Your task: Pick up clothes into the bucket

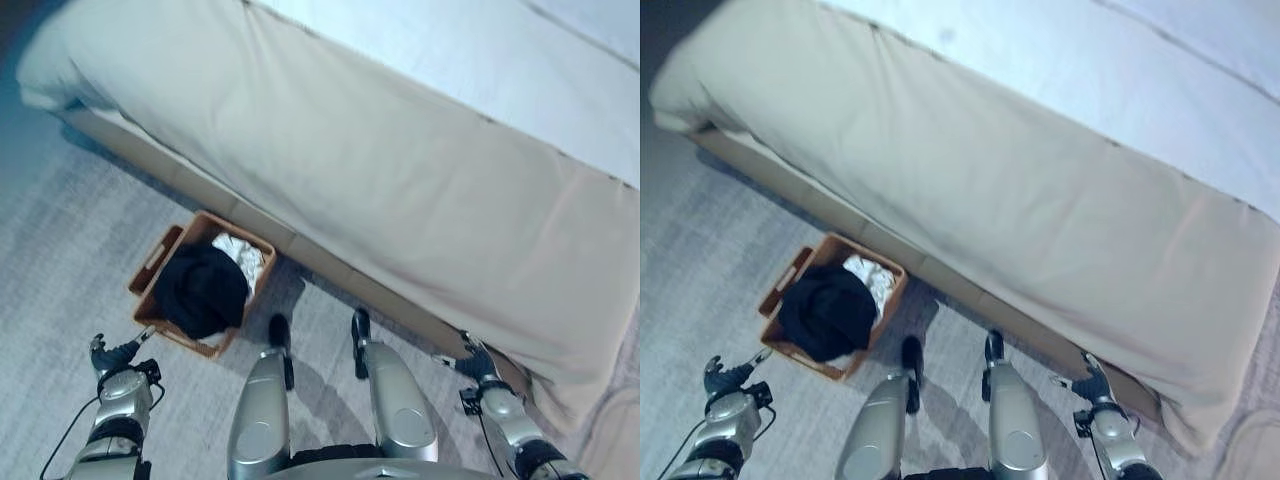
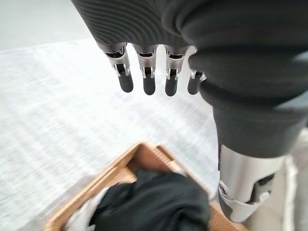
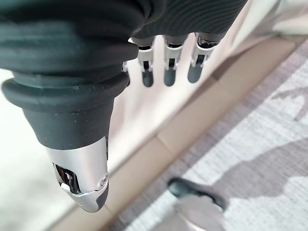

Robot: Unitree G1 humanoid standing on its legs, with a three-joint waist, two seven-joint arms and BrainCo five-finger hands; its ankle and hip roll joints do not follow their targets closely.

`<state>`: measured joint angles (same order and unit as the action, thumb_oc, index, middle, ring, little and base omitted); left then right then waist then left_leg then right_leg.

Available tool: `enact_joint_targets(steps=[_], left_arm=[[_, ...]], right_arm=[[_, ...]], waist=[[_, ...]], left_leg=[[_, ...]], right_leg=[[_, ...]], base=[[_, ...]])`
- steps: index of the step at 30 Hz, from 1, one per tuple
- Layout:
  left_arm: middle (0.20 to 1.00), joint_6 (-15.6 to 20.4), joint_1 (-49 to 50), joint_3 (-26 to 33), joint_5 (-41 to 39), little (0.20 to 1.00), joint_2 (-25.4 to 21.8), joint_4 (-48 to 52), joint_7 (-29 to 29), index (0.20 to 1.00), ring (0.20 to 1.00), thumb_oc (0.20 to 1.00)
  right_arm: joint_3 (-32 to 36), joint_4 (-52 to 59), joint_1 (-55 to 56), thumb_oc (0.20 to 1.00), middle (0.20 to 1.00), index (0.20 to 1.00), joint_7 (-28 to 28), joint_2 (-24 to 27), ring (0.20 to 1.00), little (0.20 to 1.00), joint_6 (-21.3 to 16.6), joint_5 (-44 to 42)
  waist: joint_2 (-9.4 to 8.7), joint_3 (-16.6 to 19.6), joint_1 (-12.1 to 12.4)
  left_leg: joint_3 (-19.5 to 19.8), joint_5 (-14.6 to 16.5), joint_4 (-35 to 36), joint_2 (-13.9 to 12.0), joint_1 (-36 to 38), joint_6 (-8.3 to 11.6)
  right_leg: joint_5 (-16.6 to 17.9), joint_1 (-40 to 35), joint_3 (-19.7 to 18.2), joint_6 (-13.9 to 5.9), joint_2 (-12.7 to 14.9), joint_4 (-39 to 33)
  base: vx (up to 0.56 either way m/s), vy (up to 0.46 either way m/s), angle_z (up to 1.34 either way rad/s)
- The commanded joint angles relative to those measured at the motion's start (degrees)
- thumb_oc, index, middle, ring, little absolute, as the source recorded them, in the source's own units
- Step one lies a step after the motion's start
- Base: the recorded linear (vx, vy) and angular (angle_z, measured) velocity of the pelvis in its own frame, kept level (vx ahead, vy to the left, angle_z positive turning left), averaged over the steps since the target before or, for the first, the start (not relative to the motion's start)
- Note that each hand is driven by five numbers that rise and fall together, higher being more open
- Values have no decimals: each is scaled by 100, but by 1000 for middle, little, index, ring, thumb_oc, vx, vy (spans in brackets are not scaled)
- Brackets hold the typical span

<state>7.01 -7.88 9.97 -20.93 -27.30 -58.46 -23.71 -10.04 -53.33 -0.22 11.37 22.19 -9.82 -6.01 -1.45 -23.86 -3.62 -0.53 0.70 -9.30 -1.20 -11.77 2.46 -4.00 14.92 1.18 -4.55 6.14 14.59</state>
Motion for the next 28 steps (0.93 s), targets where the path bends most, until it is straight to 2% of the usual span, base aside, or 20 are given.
enact_joint_targets(steps=[1, 5, 7, 10, 12, 14, 15, 16, 18, 19, 21, 22, 25, 28], left_arm=[[1000, 358, 169, 70, 158, 1000, -121, 269, 51, 1000, 1000, 1000], [1000, 750, 511, -52, -399, 1000, 191, 990, 551, 1000, 1000, 1000], [1000, 756, 704, -174, -433, 1000, 348, 984, 937, 1000, 1000, 1000], [1000, 810, 818, -386, -374, 1000, 548, 1000, 1131, 1000, 1000, 1000], [1000, 733, 929, -645, -357, 1000, 946, 665, 1446, 1000, 1000, 1000], [1000, 714, 924, -836, -114, 1000, 1087, 526, 1426, 1000, 1000, 1000], [1000, 665, 929, -1198, 483, 1000, 1281, 239, 1379, 1000, 1000, 1000], [1000, 665, 929, -1198, 483, 1000, 1282, 239, 1379, 1000, 1000, 1000], [1000, 560, 1023, -1709, 1048, 1000, 1575, 12, 1450, 1000, 1000, 1000], [1000, 561, 1023, -1711, 1049, 1000, 1576, 10, 1450, 1000, 1000, 1000], [1000, 442, 1041, -2032, 1590, 1000, 1661, -244, 1491, 1000, 1000, 1000], [1000, 359, 1039, -2036, 1543, 1000, 1713, -639, 1765, 1000, 1000, 1000], [1000, 281, 1125, -1848, 1207, 1000, 1856, -996, 1933, 1000, 1000, 1000], [1000, 307, 1139, -1901, 1225, 1000, 1859, -942, 2057, 1000, 1000, 1000]], right_arm=[[122, -102, 155, 1000, 1000, 1000, -12, 194, 1000, 1000, 32, 146], [294, -170, 313, 1000, 1000, 1000, -91, 87, 1000, 1000, 25, 6], [324, -328, 359, 1000, 1000, 1000, -173, 16, 1000, 1000, 26, -25], [394, -469, 355, 1000, 1000, 1000, -225, -72, 1000, 1000, 28, -138], [429, -604, 397, 1000, 1000, 1000, -325, -237, 1000, 1000, 28, -253], [421, -764, 387, 1000, 1000, 1000, -331, -312, 1000, 1000, 32, -276], [375, -803, 364, 1000, 1000, 1000, -313, -421, 1000, 1000, 27, -298], [375, -803, 363, 1000, 1000, 1000, -313, -421, 1000, 1000, 27, -298], [342, -926, 344, 1000, 1000, 1000, -296, -583, 1000, 1000, 4, -409], [343, -927, 345, 1000, 1000, 1000, -296, -583, 1000, 1000, 4, -410], [289, -1001, 303, 1000, 1000, 1000, -363, -652, 1000, 1000, -18, -521], [203, -987, 259, 1000, 1000, 1000, -485, -702, 1000, 1000, -25, -656], [93, -1178, 233, 1000, 1000, 1000, -658, -789, 1000, 1000, 56, -669], [32, -1183, 229, 1000, 1000, 1000, -837, -830, 1000, 1000, 86, -772]], waist=[[-52, 418, -46], [53, 810, 7], [76, 976, 45], [104, 1118, 65], [132, 1355, 69], [151, 1413, 69], [165, 1541, 50], [165, 1539, 50], [165, 1681, 38], [166, 1678, 37], [157, 1722, 38], [149, 1756, 37], [131, 1824, 81], [109, 1889, 112]], left_leg=[[47, -121, 220, 276, -67, -37], [48, -138, 445, 296, 321, -23], [21, -80, 401, 298, 479, -25], [4, -24, 392, 298, 661, -20], [9, -1, 518, 261, 931, -17], [27, -21, 613, 244, 1035, -13], [40, -47, 758, 215, 1192, -9], [41, -48, 759, 215, 1194, -9], [68, -50, 871, 191, 1371, -7], [69, -49, 872, 191, 1375, -7], [77, 3, 805, 195, 1416, -16], [79, 65, 729, 198, 1448, -22], [101, 147, 647, 208, 1527, -39], [121, 189, 644, 205, 1639, -38]], right_leg=[[569, -159, 90, -161, -17, -683], [660, -594, 103, -186, -28, -1100], [647, -809, 74, -192, -17, -1207], [608, -997, 41, -186, -20, -1234], [528, -1263, 58, -158, -40, -1278], [489, -1352, 89, -150, -46, -1282], [425, -1487, 162, -137, -59, -1295], [425, -1489, 162, -137, -59, -1295], [349, -1657, 261, -125, -71, -1288], [348, -1662, 263, -125, -71, -1289], [297, -1736, 277, -120, -82, -1248], [253, -1763, 284, -117, -91, -1193], [168, -1864, 299, -98, -98, -1114], [107, -1997, 340, -89, -101, -1093]], base=[[99, -43, 2], [87, -65, -1], [85, -66, -5], [64, -36, -5], [144, -86, -3], [94, -67, 4], [57, -38, 5], [107, -77, 14], [73, -60, 17], [33, -44, 19], [26, -52, 15], [36, -47, 3], [31, -33, 0], [44, -31, -1]])
